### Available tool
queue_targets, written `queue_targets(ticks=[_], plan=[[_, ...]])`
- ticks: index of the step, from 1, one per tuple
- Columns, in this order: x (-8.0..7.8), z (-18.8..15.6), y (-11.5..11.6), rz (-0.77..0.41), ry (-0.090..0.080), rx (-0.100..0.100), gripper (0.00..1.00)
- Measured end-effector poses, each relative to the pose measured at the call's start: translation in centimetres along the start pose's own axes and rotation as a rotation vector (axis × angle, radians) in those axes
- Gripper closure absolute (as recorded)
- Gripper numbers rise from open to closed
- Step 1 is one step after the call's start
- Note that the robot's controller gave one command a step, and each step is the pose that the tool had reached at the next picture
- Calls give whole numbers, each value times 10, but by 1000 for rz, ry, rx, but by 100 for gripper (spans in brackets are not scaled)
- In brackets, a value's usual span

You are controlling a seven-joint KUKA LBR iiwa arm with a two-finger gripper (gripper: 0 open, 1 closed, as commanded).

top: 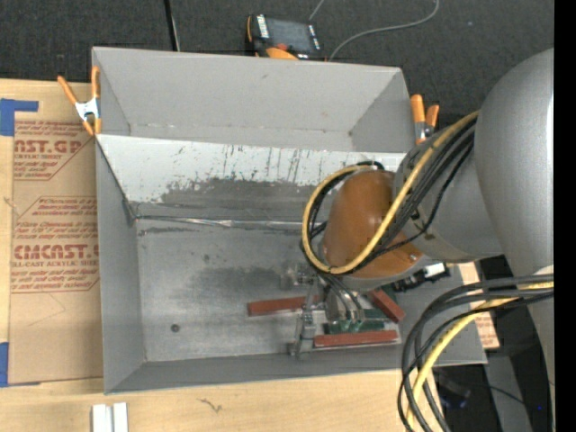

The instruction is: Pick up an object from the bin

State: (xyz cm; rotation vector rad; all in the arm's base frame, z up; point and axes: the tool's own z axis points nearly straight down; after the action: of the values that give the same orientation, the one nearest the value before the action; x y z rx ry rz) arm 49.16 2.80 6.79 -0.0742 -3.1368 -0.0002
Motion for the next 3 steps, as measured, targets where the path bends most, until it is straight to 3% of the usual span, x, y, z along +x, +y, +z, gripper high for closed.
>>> queue_targets(ticks=[1,2,3], plan=[[0,0,0,1,-5,0,0],[-1,-1,0,-1,-7,-1,100],[-2,-19,1,-1,-11,-1,100]])
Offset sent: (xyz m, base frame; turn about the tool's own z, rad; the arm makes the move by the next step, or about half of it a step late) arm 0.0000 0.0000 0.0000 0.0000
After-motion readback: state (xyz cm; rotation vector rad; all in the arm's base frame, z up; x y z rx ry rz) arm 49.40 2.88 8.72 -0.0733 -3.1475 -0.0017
